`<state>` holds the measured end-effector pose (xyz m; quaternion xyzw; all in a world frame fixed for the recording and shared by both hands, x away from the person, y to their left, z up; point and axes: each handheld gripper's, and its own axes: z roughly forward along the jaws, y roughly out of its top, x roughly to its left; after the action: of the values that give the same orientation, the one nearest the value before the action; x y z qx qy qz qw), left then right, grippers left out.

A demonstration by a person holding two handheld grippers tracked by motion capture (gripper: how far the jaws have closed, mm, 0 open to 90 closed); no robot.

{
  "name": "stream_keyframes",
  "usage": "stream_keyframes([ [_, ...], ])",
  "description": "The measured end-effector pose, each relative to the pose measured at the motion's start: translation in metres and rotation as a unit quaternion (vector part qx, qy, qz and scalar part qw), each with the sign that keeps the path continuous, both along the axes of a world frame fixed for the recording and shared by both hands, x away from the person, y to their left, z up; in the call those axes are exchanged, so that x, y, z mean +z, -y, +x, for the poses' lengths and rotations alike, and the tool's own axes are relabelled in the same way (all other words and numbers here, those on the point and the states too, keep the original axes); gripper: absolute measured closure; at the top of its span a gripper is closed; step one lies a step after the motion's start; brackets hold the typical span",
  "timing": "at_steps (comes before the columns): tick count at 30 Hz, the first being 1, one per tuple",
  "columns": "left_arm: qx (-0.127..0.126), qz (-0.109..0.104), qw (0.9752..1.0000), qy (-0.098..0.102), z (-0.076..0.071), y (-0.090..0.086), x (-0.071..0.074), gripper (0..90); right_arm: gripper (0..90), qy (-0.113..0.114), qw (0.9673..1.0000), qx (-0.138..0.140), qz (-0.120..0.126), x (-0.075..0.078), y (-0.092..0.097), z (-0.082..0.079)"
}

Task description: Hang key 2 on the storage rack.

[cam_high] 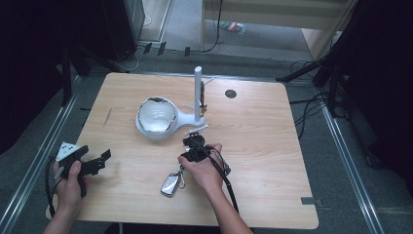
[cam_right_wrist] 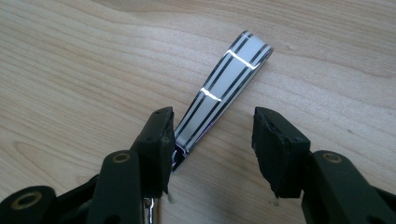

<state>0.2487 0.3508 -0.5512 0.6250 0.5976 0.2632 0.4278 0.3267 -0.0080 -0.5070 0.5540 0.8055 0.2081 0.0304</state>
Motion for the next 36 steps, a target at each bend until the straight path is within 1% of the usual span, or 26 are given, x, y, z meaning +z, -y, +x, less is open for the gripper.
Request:
stream_keyframes([
  [2,0.0,0.0,1.0,0.0,0.0,0.0,0.0,8.0,51.4,-0.007,1.0,-0.005,-0.002,-0.001,-0.002,0.0],
  [4,0.0,0.0,1.0,-0.001,0.0,0.0,0.0,8.0,51.9,-0.007,1.0,-0.004,-0.001,-0.003,-0.003,0.001],
  [6,0.0,0.0,1.0,0.0,0.0,0.0,0.0,8.0,52.3,-0.012,0.9999,-0.007,0.001,-0.004,-0.005,0.001],
  [8,0.0,0.0,1.0,0.0,0.0,0.0,0.0,8.1,53.0,-0.011,0.9999,-0.003,-0.003,-0.005,-0.007,0.001],
  [14,0.0,0.0,1.0,0.0,0.0,0.0,0.0,8.0,56.3,-0.014,0.9999,0.004,0.0,-0.006,-0.012,0.001],
  [16,-0.001,-0.001,1.0,-0.001,0.0,0.0,0.0,8.0,58.3,-0.017,0.9999,0.002,0.001,-0.006,-0.013,0.001],
  [19,0.0,0.0,1.0,0.0,0.0,0.0,0.0,8.1,62.6,-0.014,0.9999,-0.002,-0.002,-0.006,-0.014,0.002],
  [23,0.0,0.0,1.0,0.0,0.0,0.0,0.0,8.0,69.0,-0.004,0.9999,0.007,-0.012,-0.006,-0.015,0.0],
  [26,0.002,0.001,1.0,0.0,0.0,0.001,0.0,8.0,73.1,0.012,0.9993,0.015,-0.031,-0.007,-0.018,-0.003],
  [27,0.002,0.001,1.0,0.0,0.0,0.001,0.0,8.0,74.3,0.025,0.9985,0.023,-0.042,-0.008,-0.02,-0.004],
  [29,0.002,0.002,1.0,0.0,0.0,0.001,0.0,8.1,76.2,0.035,0.9973,0.029,-0.058,-0.008,-0.023,-0.007],
  [30,0.002,0.002,1.0,0.0,0.0,0.001,0.0,8.1,76.7,0.042,0.9964,0.037,-0.064,-0.008,-0.023,-0.008],
  [31,0.002,0.002,1.0,0.0,0.0,0.001,0.0,8.1,77.0,0.046,0.9959,0.039,-0.068,-0.009,-0.024,-0.009],
  [32,0.001,0.003,1.0,0.0,0.0,0.001,0.0,8.1,77.3,0.049,0.9955,0.044,-0.067,-0.009,-0.024,-0.009],
  [36,0.002,0.001,1.0,0.0,0.0,0.001,0.0,8.0,77.9,0.047,0.9969,0.04,-0.048,-0.009,-0.019,-0.009],
])
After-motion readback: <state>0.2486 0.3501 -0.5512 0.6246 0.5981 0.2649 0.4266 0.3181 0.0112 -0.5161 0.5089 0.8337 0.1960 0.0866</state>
